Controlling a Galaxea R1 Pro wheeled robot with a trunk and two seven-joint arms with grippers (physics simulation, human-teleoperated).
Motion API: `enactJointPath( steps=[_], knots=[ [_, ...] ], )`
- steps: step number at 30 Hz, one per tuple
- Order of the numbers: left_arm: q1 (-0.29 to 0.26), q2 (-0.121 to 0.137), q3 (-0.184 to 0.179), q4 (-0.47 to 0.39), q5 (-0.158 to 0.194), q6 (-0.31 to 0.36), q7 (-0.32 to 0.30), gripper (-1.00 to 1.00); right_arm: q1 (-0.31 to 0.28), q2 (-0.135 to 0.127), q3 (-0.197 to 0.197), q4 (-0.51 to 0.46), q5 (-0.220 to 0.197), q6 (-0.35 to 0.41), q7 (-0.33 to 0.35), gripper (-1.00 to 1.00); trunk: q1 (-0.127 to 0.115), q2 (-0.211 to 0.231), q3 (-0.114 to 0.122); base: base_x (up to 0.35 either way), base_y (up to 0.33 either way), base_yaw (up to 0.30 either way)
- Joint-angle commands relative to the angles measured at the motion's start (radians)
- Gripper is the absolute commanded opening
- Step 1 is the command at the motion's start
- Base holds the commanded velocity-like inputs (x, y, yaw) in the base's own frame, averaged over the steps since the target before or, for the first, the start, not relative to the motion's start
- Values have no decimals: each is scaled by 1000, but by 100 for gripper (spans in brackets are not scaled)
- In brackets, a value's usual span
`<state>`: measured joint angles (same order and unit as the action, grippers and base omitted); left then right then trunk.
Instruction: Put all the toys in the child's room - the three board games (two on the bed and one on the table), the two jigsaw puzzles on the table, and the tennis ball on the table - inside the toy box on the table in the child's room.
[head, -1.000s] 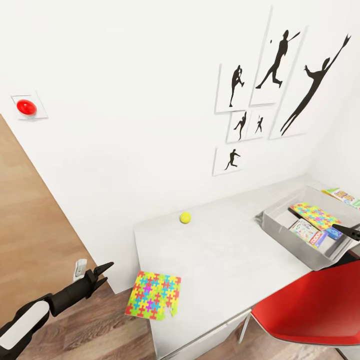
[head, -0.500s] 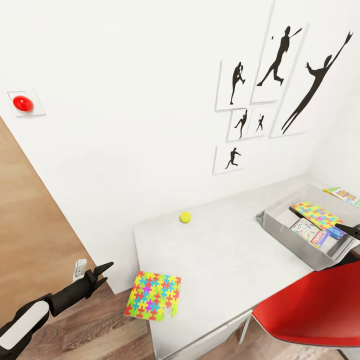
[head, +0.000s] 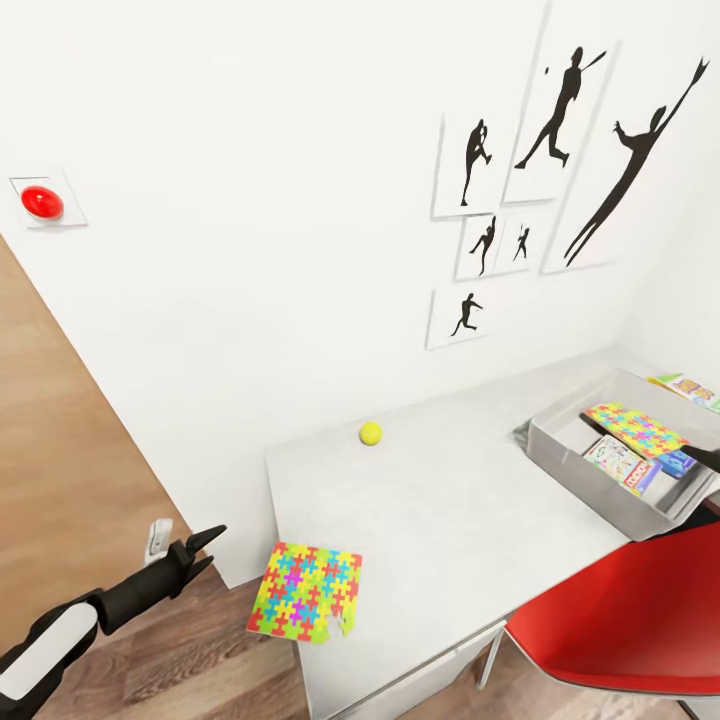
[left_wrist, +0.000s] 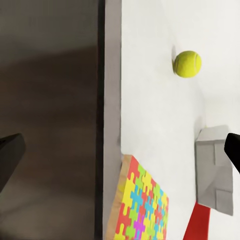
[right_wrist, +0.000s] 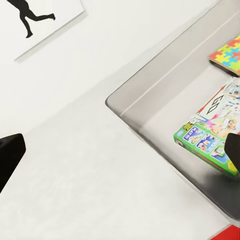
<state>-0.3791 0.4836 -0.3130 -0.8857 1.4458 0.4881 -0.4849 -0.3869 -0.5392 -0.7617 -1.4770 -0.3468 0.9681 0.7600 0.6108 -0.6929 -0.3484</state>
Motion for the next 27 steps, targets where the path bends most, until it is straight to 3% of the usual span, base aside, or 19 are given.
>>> enactJointPath(
  steps=[1, 27],
  knots=[
    [-1, 1, -3, 5, 10, 4, -1, 100, -1, -2, -2, 0, 3, 4, 6, 100, 0, -1, -1, 0, 0, 0],
    [-1, 1, -4, 40, 10, 4, -1, 100, -1, -38, -5, 0, 3, 6, 5, 100, 0, -1, -1, 0, 0, 0]
  ],
)
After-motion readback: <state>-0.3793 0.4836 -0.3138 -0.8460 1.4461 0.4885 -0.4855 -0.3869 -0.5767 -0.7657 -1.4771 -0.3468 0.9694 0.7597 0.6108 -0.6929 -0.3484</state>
